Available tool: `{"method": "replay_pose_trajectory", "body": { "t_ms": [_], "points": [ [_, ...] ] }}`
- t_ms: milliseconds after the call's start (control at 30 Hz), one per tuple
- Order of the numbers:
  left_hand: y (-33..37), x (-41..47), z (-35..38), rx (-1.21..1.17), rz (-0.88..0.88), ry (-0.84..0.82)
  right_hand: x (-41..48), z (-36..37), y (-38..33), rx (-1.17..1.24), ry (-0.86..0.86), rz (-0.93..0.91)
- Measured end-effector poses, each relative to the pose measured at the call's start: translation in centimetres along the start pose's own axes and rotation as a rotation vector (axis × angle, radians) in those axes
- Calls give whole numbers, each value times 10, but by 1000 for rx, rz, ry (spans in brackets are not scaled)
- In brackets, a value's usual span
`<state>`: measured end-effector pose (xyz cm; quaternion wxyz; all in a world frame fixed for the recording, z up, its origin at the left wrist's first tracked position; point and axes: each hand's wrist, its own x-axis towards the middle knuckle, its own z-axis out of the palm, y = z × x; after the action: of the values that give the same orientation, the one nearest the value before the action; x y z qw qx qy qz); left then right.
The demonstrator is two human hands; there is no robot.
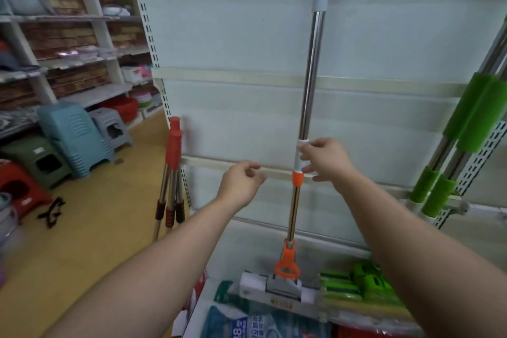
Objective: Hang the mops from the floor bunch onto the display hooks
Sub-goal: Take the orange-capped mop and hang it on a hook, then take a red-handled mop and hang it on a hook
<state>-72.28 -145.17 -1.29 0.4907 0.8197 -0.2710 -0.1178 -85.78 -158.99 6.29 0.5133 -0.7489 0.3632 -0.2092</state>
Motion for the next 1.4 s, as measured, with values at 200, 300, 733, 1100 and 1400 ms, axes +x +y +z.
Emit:
{"method": "replay_pose_trajectory", "body": {
  "t_ms": [200,300,733,1100,1400],
  "points": [
    [-65,-34,-43,-73,-100,-2,-26,66,22,65,-62,70],
    [-95,-46,-76,-102,-121,4,-37,108,19,87,-72,82],
    [-217,-65,-263,-123,-149,-70,-112,322,-26,171,-35,158],
    [-279,-51,-364,-123,-211,-100,-106,440,-65,231,-17,156],
    [-302,37,-382,-110,-213,-129,-30,509,-52,296,57,215]
  ]
}}
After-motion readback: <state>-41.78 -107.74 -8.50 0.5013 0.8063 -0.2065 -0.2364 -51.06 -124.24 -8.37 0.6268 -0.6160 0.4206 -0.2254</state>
